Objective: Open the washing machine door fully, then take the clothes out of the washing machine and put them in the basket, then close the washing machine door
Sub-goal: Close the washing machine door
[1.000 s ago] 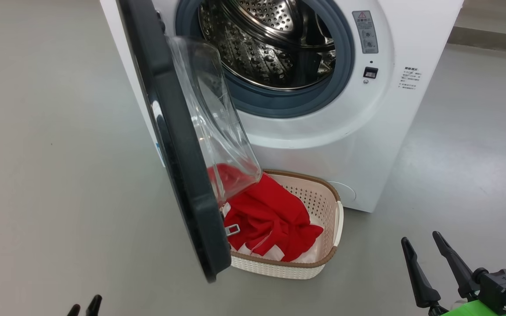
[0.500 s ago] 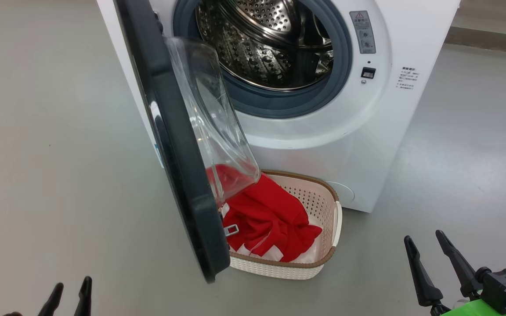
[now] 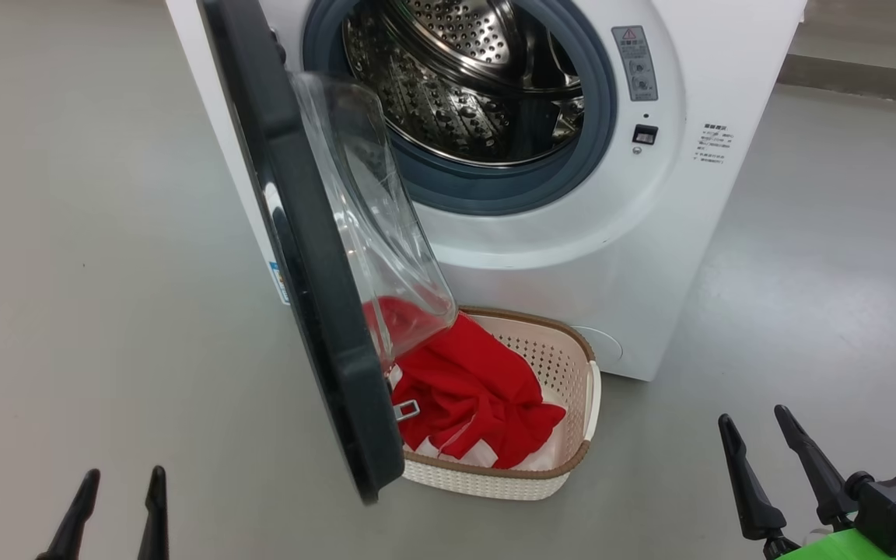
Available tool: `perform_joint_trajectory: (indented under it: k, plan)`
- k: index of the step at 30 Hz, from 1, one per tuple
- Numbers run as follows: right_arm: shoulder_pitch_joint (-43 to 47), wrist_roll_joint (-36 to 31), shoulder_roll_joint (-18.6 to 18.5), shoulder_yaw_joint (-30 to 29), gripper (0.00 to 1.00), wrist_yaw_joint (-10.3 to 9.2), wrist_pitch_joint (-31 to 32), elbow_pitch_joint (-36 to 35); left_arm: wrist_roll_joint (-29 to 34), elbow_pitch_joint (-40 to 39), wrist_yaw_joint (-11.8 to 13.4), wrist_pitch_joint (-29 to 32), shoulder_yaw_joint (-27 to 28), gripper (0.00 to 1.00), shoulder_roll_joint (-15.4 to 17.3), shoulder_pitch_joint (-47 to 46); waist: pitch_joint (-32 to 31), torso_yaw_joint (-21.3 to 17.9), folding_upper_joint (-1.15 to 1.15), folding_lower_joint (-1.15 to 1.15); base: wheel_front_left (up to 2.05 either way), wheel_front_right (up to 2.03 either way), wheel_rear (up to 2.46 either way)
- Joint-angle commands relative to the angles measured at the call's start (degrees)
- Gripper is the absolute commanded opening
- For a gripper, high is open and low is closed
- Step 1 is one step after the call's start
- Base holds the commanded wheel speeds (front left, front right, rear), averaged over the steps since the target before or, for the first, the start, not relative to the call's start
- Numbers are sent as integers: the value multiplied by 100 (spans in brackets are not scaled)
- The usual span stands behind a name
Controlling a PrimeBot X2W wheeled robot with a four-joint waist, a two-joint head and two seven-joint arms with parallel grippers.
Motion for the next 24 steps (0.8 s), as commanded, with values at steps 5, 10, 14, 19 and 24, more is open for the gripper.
perform_joint_trajectory:
  k: [5, 10, 14, 19, 24]
  plan:
    - [-12, -18, -81, 119, 100, 37, -37, -164, 510, -343, -34, -70, 280, 100, -137, 40, -19, -11, 0, 0, 0, 0, 0]
    - [47, -15, -58, 92, 100, 37, -37, -110, 623, -275, -36, -70, 276, 100, -254, 152, -51, -20, 0, 0, 0, 0, 0]
    - [75, -18, -44, 82, 100, 37, -37, -104, 638, -252, -37, -70, 265, 100, -289, 180, -58, -20, 0, 0, 0, 0, 0]
    - [94, -23, -43, 78, 100, 37, -37, -96, 657, -277, -37, -70, 255, 100, -311, 192, -78, -16, 0, 0, 0, 0, 0]
    - [91, -18, -59, 87, 100, 37, -37, -99, 676, -308, -38, -70, 243, 100, -308, 196, -87, -15, 0, 0, 0, 0, 0]
